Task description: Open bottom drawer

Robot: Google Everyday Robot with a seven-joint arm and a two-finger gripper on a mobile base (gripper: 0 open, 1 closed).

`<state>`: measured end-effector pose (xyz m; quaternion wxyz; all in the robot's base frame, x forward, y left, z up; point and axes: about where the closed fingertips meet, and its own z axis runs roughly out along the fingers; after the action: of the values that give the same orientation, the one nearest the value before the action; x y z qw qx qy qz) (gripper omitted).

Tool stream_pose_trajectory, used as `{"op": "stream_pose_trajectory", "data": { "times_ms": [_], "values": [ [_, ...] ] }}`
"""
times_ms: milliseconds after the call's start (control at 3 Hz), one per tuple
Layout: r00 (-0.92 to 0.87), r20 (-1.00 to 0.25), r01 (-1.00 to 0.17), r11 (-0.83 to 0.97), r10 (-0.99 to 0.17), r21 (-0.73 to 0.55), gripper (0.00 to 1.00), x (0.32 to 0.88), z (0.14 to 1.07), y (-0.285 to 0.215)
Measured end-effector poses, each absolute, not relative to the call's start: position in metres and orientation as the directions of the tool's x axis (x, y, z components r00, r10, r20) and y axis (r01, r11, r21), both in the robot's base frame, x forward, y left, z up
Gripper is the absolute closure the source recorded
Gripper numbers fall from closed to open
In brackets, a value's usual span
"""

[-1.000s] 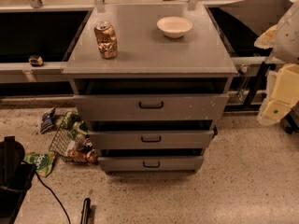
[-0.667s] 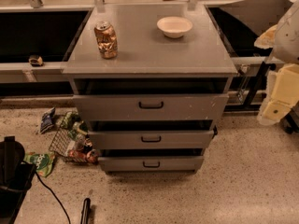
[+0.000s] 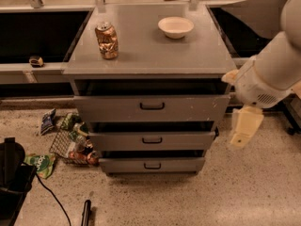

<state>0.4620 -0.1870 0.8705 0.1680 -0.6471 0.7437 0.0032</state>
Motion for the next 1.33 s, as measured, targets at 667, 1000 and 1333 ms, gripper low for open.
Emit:
{"op": "stream_pose_trajectory", "data": {
  "times_ms": [667, 1000, 1333],
  "values": [
    [-0.059, -0.421, -0.986, 0.118, -0.905, -0.116, 0.0, 0.477, 0.766, -0.164],
    [-0.059, -0.421, -0.986, 0.118, -0.905, -0.116, 0.0, 0.477, 0.766, -0.164],
    [-0.033, -0.383, -0.993, 0.073, -0.923, -0.092, 0.0, 0.479, 0.724, -0.168]
  ]
}}
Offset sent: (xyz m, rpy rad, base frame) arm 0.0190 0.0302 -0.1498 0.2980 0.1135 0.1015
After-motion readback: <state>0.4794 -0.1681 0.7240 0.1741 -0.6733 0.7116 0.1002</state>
